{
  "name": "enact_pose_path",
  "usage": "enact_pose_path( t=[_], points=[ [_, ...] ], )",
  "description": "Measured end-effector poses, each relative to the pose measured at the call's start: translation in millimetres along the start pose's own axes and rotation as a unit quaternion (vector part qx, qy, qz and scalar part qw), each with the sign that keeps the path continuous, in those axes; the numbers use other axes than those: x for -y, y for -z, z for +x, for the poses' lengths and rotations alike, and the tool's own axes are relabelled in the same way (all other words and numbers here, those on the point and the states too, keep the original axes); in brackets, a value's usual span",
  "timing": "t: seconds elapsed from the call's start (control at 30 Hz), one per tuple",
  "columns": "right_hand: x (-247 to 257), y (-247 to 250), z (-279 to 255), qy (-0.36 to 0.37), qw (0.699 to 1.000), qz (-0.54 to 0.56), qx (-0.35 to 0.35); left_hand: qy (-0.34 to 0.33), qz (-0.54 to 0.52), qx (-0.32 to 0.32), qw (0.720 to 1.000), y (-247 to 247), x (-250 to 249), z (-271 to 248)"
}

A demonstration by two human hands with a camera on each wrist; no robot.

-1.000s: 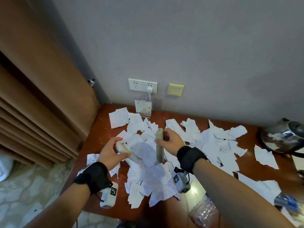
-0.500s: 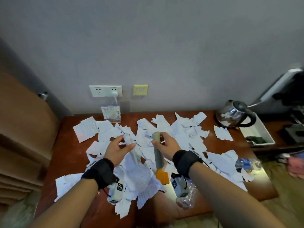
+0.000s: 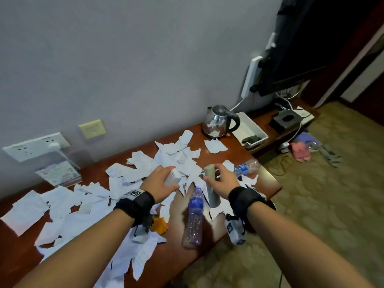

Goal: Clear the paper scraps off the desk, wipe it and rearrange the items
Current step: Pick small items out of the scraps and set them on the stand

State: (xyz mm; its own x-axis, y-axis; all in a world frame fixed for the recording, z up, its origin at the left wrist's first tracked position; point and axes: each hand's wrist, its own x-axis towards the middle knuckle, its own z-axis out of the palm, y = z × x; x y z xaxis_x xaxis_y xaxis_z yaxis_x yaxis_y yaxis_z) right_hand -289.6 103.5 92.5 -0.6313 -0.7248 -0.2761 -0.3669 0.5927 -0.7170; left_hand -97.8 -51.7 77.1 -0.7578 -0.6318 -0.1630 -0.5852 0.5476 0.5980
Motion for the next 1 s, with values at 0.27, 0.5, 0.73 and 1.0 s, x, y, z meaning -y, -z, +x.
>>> enact_pose_path(
  t=[0.27,0.5,0.73,1.0],
  points=[
    [-104,127,-9,0.014,0.993,-0.114,-0.012,-0.042,0.148,0.033,0.988,-56,-127,45],
    [-200,228,-12,-0.007,0.988,-0.151,-0.017,-0.050,0.221,0.048,0.973,-129,-240,76],
    [-277,312,15,-0.033,0.990,-0.134,-0.020,-0.086,0.261,0.071,0.959,-190,-329,135],
    [-354,406,61,-0.098,0.985,-0.132,-0.050,-0.166,0.289,0.134,0.933,-261,-440,256]
  ],
)
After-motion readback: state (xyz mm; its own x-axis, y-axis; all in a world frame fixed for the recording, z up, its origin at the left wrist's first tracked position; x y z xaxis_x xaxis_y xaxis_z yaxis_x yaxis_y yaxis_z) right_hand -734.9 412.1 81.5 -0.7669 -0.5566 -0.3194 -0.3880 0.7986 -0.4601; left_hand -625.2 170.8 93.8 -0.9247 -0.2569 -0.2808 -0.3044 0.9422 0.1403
